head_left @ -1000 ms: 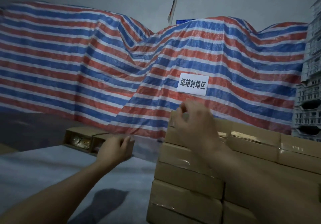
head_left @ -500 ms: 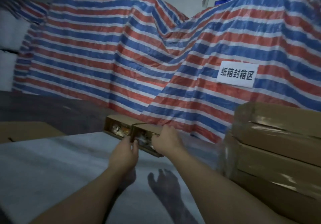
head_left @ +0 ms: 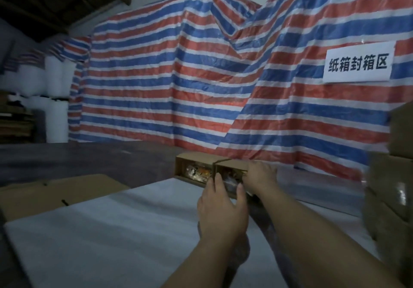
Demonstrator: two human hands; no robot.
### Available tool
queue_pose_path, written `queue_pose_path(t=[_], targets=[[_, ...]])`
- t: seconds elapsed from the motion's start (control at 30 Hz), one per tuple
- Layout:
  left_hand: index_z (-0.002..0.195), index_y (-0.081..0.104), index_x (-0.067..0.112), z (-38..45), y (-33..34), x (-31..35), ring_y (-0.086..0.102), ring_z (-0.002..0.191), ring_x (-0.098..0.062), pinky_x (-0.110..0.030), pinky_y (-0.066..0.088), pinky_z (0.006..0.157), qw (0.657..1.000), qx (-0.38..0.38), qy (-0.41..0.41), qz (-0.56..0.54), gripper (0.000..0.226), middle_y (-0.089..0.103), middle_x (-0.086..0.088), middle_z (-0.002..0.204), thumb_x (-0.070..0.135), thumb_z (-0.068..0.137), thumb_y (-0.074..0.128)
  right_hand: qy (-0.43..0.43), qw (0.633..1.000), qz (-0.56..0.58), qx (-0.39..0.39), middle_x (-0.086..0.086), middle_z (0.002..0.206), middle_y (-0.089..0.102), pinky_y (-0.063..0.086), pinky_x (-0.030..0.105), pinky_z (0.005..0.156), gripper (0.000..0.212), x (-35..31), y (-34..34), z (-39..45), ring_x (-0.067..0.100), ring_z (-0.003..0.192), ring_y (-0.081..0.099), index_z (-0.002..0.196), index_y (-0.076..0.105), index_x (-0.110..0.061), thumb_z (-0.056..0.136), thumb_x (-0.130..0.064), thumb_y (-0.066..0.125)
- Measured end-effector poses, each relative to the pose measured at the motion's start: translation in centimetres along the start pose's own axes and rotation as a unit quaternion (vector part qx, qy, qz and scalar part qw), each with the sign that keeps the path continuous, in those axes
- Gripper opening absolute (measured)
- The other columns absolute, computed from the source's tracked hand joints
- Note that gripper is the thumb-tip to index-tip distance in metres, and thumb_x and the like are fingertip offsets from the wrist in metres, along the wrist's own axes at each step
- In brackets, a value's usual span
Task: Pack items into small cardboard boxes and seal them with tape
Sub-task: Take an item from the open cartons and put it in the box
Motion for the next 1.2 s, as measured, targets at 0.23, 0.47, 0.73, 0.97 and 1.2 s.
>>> queue_pose_path(t=[0.23, 0.47, 0.73, 0.97, 1.2], targets=[[0.150, 0.032, 0.023, 0.0, 0.0, -0.3, 0.036, 0.137, -0.020, -0.042, 0.032, 0.115, 1.000, -0.004, -0.015, 0.011, 0.068, 0.039, -0.001, 0.151, 0.063, 0.096, 0.028, -0.051, 0.990, -0.129, 0.034, 0.000, 0.122, 0.063, 0.046, 0.043, 0.102, 0.025, 0.9, 0.5, -0.1, 0.024, 0.116, 0.055, 0.117, 0.065, -0.028, 0.092, -0.030, 0.061], [0.141, 0.042, 0.019, 0.1, -0.9, -0.3, 0.048, 0.125, -0.024, -0.043, 0.040, 0.106, 0.999, 0.009, -0.040, -0.003, 0.056, 0.049, -0.006, 0.138, 0.054, 0.098, 0.033, -0.071, 0.976, -0.203, -0.024, 0.001, 0.107, 0.068, 0.053, 0.043, 0.090, 0.033, 0.7, -1.6, -3.3, 0.024, 0.098, 0.065, 0.113, 0.066, -0.021, 0.082, -0.022, 0.077], [0.141, 0.041, 0.011, -1.4, -5.5, 0.9, 0.052, 0.122, -0.030, -0.044, 0.043, 0.102, 0.992, 0.055, -0.107, -0.029, 0.050, 0.054, -0.013, 0.135, 0.039, 0.101, 0.037, -0.172, 0.977, -0.112, -0.060, 0.011, 0.115, 0.068, 0.053, 0.043, 0.094, 0.028, 0.6, -8.5, -12.9, 0.032, 0.109, 0.063, 0.116, 0.066, -0.012, 0.094, 0.000, 0.053], [0.101, 0.061, 0.015, -3.4, -12.1, 4.9, 0.064, 0.084, -0.021, -0.042, 0.053, 0.082, 0.994, -0.043, -0.088, -0.048, 0.015, 0.066, -0.004, 0.088, 0.019, 0.099, 0.047, -0.125, 0.980, 0.139, -0.070, 0.008, 0.103, 0.060, 0.040, 0.025, 0.073, 0.017, 2.9, -17.6, -17.4, 0.028, 0.100, 0.061, 0.112, 0.063, -0.011, 0.101, -0.015, 0.051], [0.100, 0.067, 0.010, -5.7, -20.2, 11.1, 0.064, 0.090, -0.022, -0.031, 0.051, 0.071, 0.965, -0.189, -0.104, -0.150, 0.016, 0.068, -0.010, 0.100, 0.024, 0.091, 0.065, -0.098, 0.966, 0.188, -0.148, 0.002, 0.089, 0.061, 0.044, 0.022, 0.060, 0.011, 6.2, -25.8, -21.2, 0.012, 0.078, 0.058, 0.089, 0.065, -0.016, 0.098, -0.016, 0.059]])
Point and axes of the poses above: each hand's wrist, its own z-axis towards the middle knuckle, its own y-axis out of the palm, x = y × z, the point moved 2 cm from there along z, towards the middle knuckle
